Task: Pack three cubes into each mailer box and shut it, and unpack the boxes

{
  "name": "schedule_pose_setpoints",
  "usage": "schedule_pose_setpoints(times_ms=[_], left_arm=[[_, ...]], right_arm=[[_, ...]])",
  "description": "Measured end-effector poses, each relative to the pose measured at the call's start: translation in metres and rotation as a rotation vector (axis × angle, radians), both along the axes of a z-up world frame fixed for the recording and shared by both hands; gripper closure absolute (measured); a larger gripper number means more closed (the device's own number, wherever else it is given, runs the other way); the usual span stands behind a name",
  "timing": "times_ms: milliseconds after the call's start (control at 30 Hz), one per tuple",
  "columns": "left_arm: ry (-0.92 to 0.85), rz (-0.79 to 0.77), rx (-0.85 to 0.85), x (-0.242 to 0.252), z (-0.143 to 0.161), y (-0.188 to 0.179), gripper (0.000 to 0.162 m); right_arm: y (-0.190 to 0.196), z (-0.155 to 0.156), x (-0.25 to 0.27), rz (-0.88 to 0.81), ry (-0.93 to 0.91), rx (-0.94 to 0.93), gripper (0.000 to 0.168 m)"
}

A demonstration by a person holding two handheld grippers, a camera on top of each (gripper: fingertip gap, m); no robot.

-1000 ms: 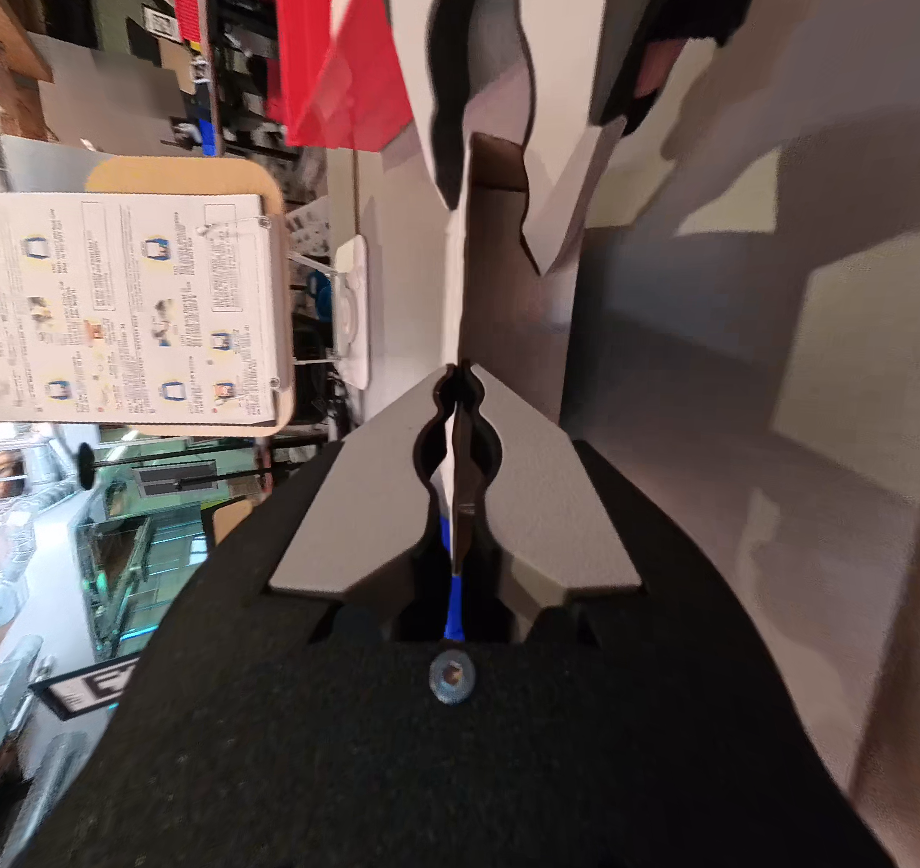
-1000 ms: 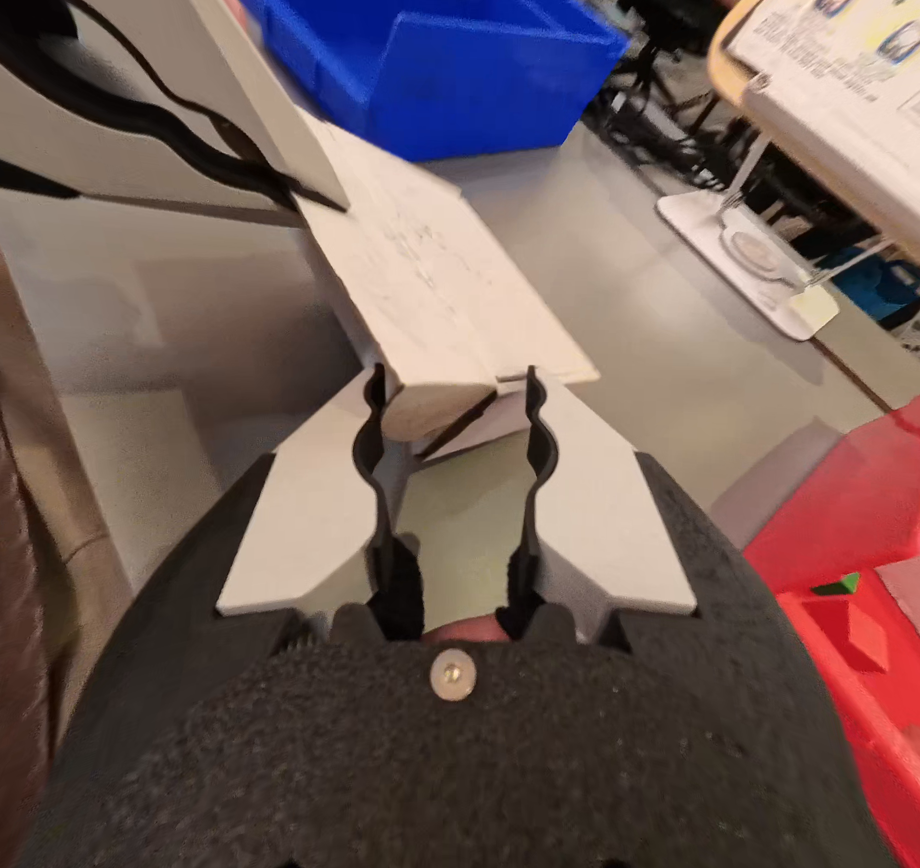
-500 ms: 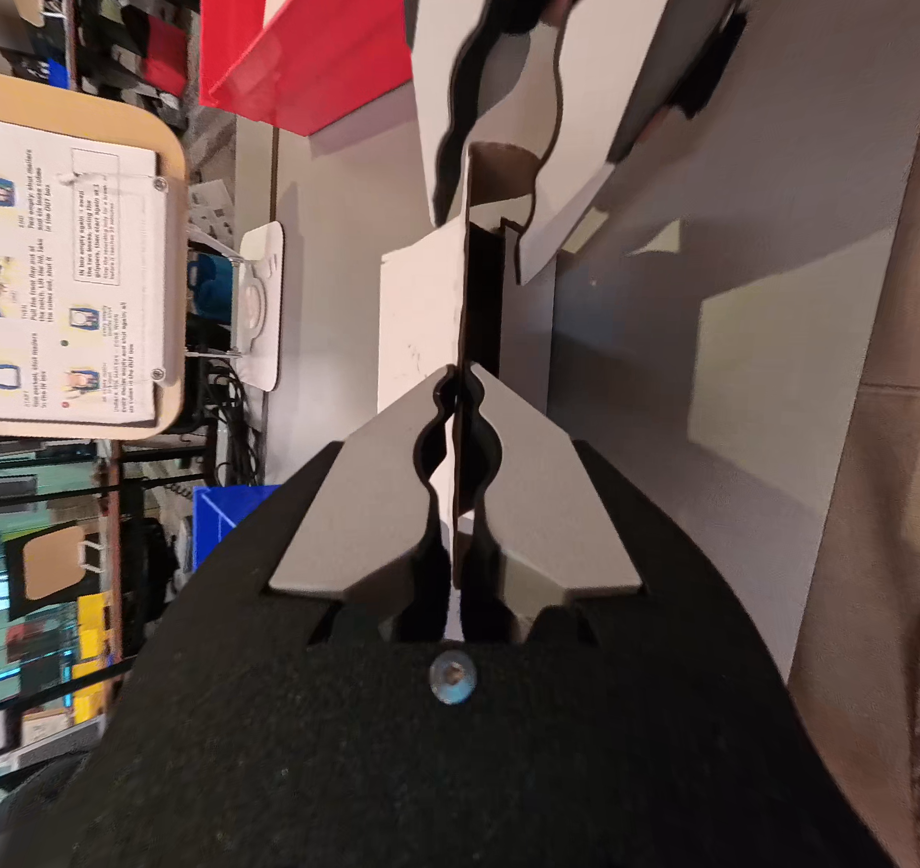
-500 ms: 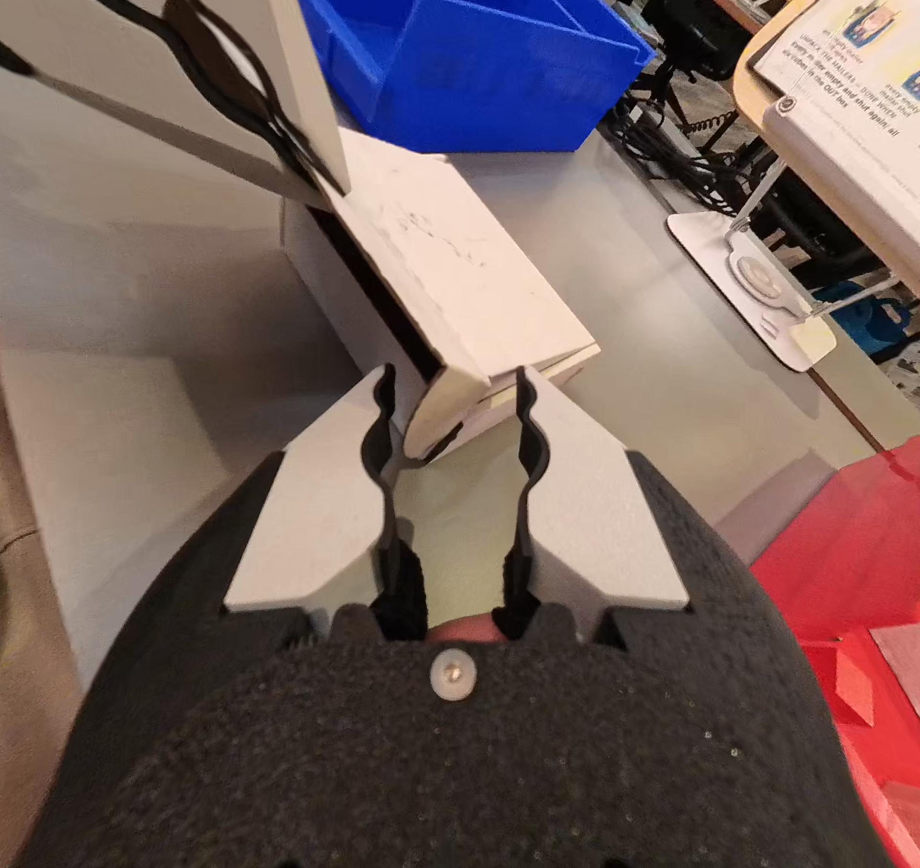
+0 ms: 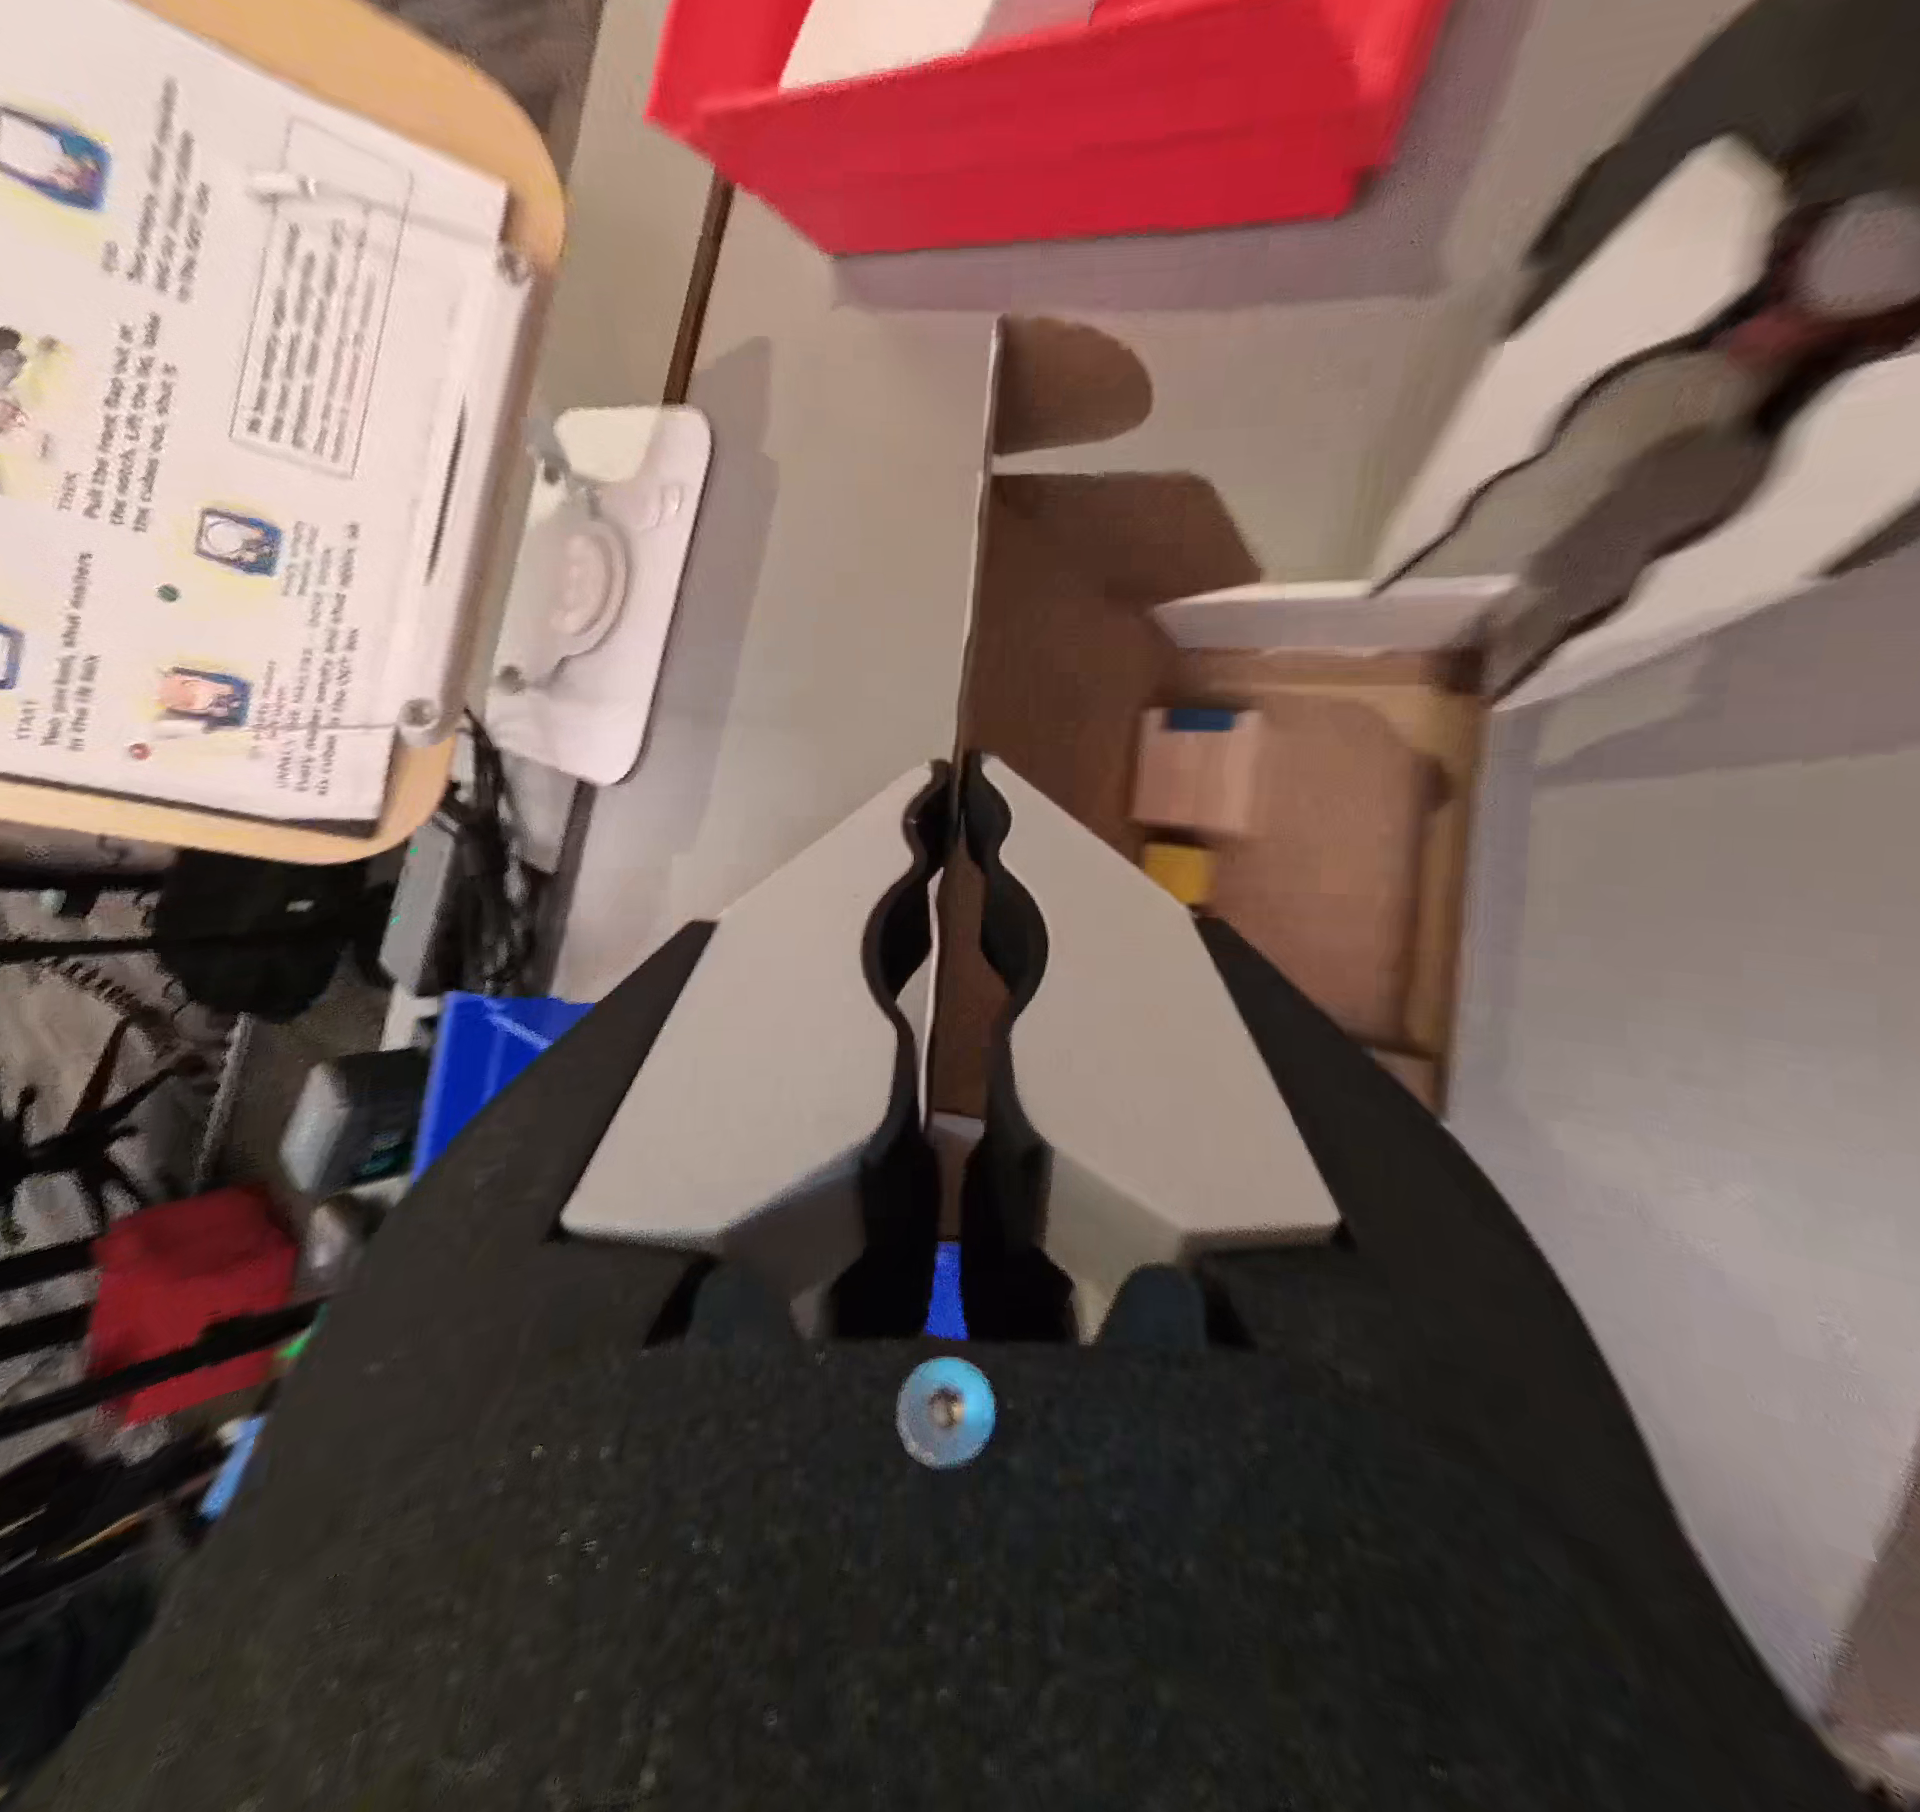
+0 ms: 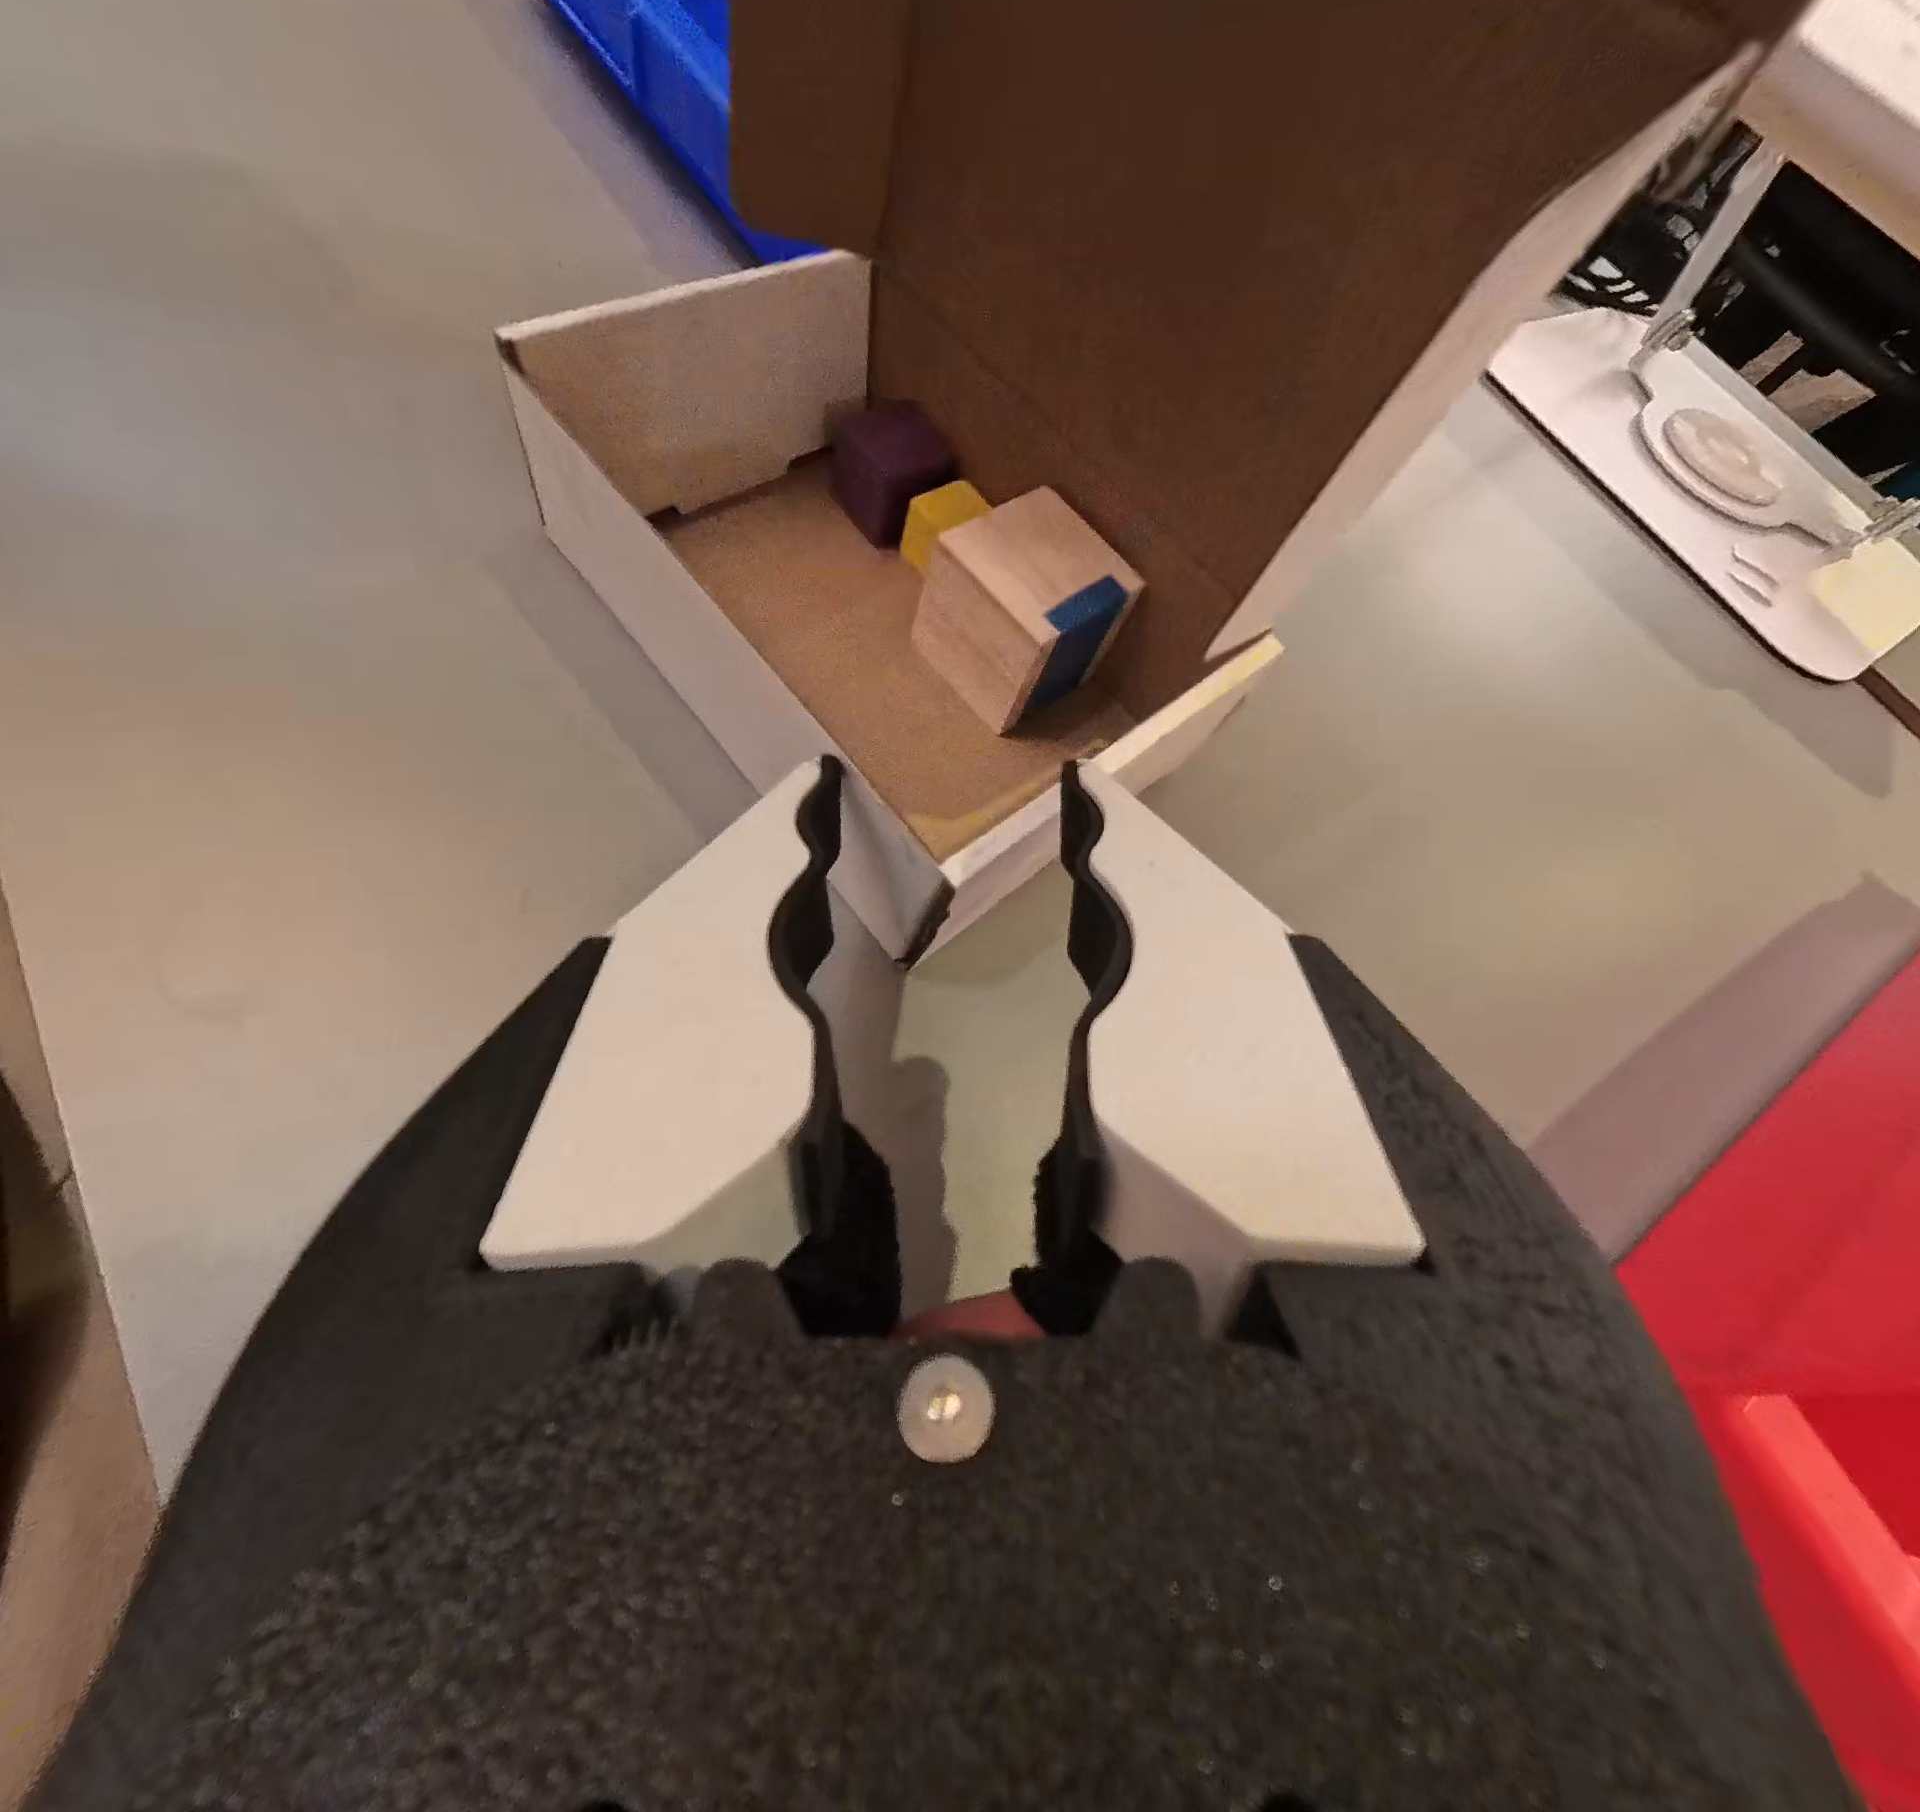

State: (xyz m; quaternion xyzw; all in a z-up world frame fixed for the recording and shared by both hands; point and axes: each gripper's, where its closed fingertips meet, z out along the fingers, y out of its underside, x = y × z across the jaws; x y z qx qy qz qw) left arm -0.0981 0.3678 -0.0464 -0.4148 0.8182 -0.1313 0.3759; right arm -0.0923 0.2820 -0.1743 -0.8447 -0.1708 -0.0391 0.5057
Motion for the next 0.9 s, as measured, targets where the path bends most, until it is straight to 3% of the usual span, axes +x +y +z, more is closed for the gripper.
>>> schedule_pose_setpoints(times_ms=[133, 233, 533, 767, 900], left_arm=[[0.158, 0.012, 0.090, 0.047, -0.016, 0.045, 0.162], [0.277, 0.008, 0.062, 0.076, -0.043, 0.063, 0.162], [0.505, 0.021, 0.053, 0.085, -0.117, 0.088, 0.162], [0.412, 0.105, -0.069, 0.082, -0.099, 0.090, 0.161], [0.254, 0.133, -0.116, 0.071, -0.069, 0.081, 0.136]], right_arm=[[-0.003, -0.001, 0.004, -0.007, -0.034, -0.006, 0.127], [-0.005, -0.002, 0.007, -0.014, -0.050, -0.008, 0.127], [0.000, -0.001, 0.004, -0.007, -0.105, -0.003, 0.128], [-0.001, -0.002, 0.016, 0.014, -0.161, -0.031, 0.129], [-0.007, -0.002, 0.039, 0.010, -0.220, -0.035, 0.133]])
